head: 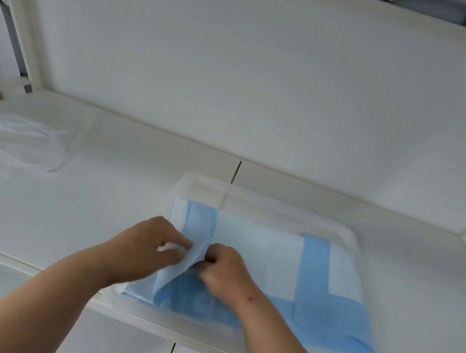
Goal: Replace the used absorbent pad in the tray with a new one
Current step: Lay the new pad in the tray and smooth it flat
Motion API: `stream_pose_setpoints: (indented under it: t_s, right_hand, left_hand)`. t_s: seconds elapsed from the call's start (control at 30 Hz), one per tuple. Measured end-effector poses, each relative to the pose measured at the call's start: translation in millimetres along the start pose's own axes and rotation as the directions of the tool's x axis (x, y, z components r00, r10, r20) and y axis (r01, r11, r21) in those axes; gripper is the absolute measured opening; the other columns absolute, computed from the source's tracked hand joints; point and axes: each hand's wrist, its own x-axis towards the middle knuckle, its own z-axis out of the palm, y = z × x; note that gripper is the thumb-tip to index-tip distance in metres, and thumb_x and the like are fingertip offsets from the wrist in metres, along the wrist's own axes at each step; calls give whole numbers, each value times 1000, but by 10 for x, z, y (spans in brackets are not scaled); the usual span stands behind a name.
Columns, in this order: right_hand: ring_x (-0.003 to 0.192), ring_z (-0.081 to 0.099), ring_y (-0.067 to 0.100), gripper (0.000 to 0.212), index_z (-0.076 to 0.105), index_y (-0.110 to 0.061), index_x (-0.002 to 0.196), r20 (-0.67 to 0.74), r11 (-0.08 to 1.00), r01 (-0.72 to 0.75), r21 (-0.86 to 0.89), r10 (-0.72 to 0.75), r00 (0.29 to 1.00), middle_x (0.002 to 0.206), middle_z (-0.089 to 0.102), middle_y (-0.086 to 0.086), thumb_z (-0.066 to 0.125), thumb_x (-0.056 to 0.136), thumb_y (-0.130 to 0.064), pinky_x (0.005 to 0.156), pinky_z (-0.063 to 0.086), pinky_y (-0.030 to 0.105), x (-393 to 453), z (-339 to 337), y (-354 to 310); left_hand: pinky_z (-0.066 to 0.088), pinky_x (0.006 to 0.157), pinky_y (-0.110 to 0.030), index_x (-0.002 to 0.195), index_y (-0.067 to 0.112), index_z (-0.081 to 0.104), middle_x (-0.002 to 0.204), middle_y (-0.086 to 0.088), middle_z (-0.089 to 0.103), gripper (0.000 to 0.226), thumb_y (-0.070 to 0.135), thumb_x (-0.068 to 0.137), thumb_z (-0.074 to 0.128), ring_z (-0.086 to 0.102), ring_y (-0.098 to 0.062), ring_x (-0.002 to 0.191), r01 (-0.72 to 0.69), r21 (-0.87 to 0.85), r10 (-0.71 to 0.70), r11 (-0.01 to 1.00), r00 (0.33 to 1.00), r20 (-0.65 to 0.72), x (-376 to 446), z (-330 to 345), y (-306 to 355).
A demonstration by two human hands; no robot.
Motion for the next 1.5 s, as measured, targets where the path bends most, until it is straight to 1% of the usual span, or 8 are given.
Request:
stream_pose_setpoints:
  t_s: [0.1,0.17,0.4,0.63,0.9,1.0,1.13,1.5]
  right_hand:
    - [73,60,20,14,64,-5,72,-323,960,-70,269,159,933,72,62,1,52,80,-5,70,53,37,83,-45,73]
    - [73,58,18,15,62,-10,79,-363,944,-69,323,191,912,75,61,-3,48,85,-9,65,48,30,89,-47,61]
    - [106,53,21,37,55,-26,119,-3,904,33,-425,-37,999,117,47,-1,59,85,-39,89,45,30,38,89,101]
    - [109,51,22,33,62,-25,118,31,900,161,-405,-163,986,113,50,1,57,88,-36,95,45,36,-19,98,25]
    - [112,48,23,36,64,-25,120,22,896,206,-394,-215,976,117,51,2,59,87,-38,99,41,37,-84,95,64]
    - [114,43,21,42,60,-30,125,125,871,214,-442,-176,976,123,48,-1,61,85,-41,102,37,36,-109,68,76]
    - [107,56,19,35,66,-22,119,110,917,193,-348,-165,980,116,59,0,61,88,-36,98,45,35,-105,-45,19]
    - [109,53,14,34,63,-30,117,-223,920,-149,-363,69,972,110,55,-7,58,84,-20,99,43,36,-469,-896,566]
  left_hand:
    - [40,98,-24,78,54,60,106,18,46,9,60,71,62,50,-7,102,-3,233,-24,972,993,112,21,126,-142]
    - [43,93,-24,85,47,59,105,16,43,21,59,69,66,52,-6,96,42,188,-55,981,996,65,18,180,-186]
    - [43,76,-28,104,24,47,107,2,42,35,43,82,66,55,-17,84,215,258,-191,942,975,-116,98,173,-172]
    - [41,72,-28,111,21,39,106,0,45,45,35,81,69,54,-20,85,260,217,-230,941,961,-155,242,180,-112]
    - [51,55,-29,90,16,58,98,-7,57,27,-6,75,63,57,-22,64,243,-266,-277,933,956,-99,238,75,-256]
    - [51,60,-24,94,19,59,104,-4,52,29,1,73,66,62,-21,73,243,55,-244,968,970,8,219,30,-227]
    - [47,84,-26,115,30,51,116,1,37,41,18,78,62,52,-19,102,117,534,-141,838,990,4,208,62,-64]
    - [34,108,-33,134,33,44,140,11,39,42,37,93,51,38,-12,129,-292,353,216,889,947,240,392,701,588]
